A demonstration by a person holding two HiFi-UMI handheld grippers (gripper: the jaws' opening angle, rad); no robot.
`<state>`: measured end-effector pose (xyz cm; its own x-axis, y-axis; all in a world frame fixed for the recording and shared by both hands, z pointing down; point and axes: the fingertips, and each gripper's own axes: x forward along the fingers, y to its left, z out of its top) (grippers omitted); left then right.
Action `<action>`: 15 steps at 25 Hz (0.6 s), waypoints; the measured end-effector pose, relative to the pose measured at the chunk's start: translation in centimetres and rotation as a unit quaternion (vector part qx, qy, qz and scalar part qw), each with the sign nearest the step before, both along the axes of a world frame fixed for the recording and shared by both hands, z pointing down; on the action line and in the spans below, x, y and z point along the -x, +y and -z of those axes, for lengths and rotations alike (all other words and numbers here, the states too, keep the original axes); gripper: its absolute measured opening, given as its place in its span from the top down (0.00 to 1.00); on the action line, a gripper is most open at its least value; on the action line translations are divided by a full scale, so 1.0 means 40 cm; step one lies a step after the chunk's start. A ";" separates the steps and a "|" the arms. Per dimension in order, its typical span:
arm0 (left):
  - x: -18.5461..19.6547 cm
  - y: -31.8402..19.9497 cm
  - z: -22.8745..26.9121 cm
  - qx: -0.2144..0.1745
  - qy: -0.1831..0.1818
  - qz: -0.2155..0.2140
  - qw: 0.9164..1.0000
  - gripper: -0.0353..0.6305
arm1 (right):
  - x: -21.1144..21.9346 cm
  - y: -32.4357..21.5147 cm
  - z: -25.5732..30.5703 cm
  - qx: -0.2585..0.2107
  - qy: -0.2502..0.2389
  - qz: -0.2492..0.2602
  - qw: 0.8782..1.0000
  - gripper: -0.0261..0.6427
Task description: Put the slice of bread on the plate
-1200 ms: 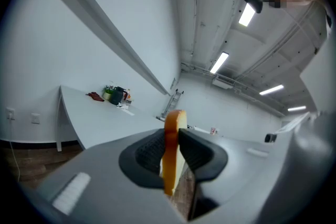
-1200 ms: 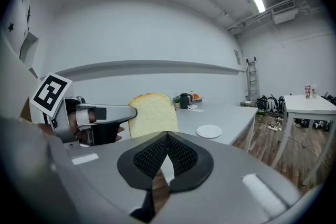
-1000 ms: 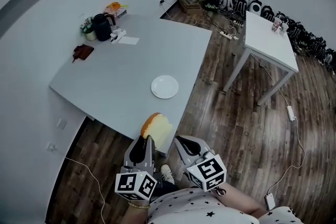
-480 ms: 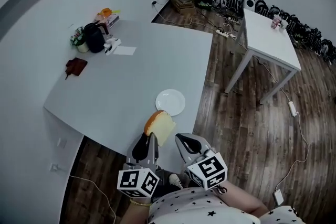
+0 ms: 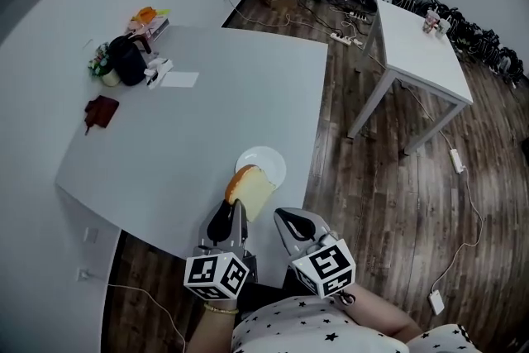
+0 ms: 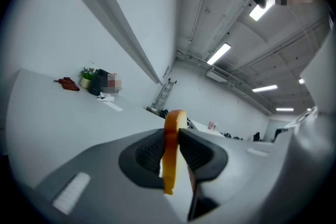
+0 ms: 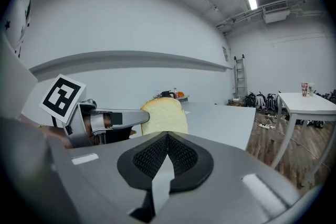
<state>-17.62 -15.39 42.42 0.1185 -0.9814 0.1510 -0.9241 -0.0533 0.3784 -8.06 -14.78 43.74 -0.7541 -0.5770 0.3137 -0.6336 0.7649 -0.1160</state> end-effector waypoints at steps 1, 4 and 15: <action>0.000 -0.018 -0.010 0.004 0.000 0.000 1.000 0.81 | 0.004 -0.016 -0.004 0.001 0.002 0.003 1.000 0.96; 0.001 -0.064 -0.042 0.017 0.003 0.001 1.000 0.81 | 0.014 -0.065 -0.014 0.004 0.008 0.008 1.000 0.96; -0.006 -0.209 -0.158 0.063 0.063 -0.001 0.996 0.81 | 0.007 -0.164 -0.088 0.039 0.031 0.005 0.999 0.96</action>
<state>-17.37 -23.76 48.74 0.1452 -0.9556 0.2563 -0.8693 0.0005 0.4943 -8.34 -21.35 47.26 -0.7365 -0.5419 0.4048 -0.6346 0.7607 -0.1363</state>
